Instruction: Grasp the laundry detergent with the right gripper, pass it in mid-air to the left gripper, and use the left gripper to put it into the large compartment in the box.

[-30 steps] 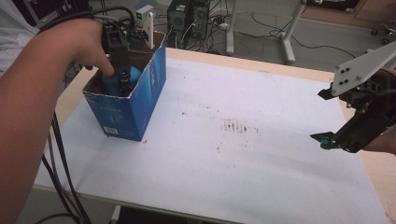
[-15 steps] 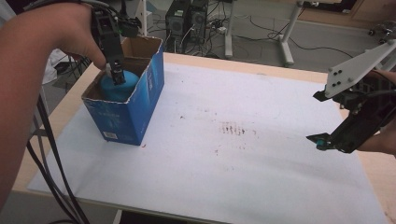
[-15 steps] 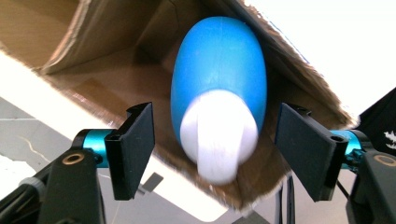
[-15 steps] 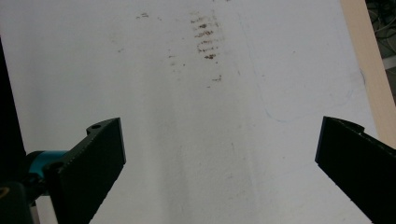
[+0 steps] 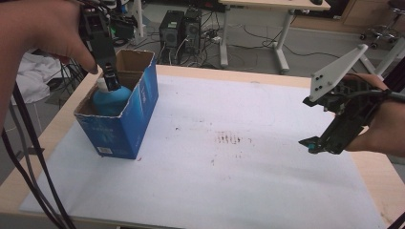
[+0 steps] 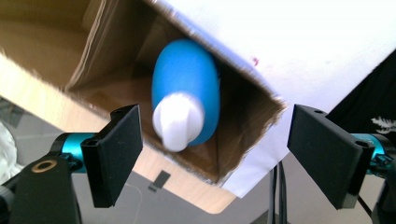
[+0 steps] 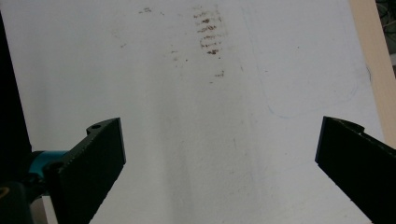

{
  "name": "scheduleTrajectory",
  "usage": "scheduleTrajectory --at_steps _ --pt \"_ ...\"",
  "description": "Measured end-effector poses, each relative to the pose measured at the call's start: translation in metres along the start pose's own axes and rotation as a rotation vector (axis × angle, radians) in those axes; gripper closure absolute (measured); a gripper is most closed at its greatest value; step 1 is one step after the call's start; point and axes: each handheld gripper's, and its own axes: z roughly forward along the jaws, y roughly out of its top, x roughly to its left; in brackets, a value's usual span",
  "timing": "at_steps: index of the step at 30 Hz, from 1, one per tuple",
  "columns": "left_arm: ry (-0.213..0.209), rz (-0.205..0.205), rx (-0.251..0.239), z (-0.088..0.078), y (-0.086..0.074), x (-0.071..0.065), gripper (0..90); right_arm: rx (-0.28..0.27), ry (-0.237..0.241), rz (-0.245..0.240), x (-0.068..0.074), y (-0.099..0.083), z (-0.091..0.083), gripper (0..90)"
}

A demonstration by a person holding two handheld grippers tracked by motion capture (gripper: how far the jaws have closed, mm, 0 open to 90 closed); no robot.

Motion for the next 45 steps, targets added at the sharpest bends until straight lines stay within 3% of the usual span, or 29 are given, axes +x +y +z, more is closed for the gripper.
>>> scheduleTrajectory --at_steps 12,16,21,27,33,45 --pt "-0.028 0.167 0.003 0.003 0.036 -0.032 10.4 0.066 0.014 0.01 -0.008 -0.007 0.0 0.9" --pt "-0.019 0.217 0.002 0.007 0.046 -0.041 6.8 0.1 0.014 0.007 -0.012 -0.009 0.0 0.9" --pt "-0.029 0.24 0.02 0.013 0.058 -0.045 5.5 0.114 0.043 -0.008 -0.018 -0.007 0.001 0.9" --pt "-0.036 0.293 0.042 0.021 0.07 -0.055 1.7 0.181 0.084 -0.042 -0.032 -0.006 0.007 0.9" --pt "-0.045 0.324 0.027 0.024 0.076 -0.061 1.7 0.236 0.112 -0.042 -0.047 -0.011 0.017 0.9" --pt "-0.046 0.351 0.004 0.021 0.077 -0.067 1.7 0.24 0.126 -0.007 -0.049 -0.017 0.016 0.9"
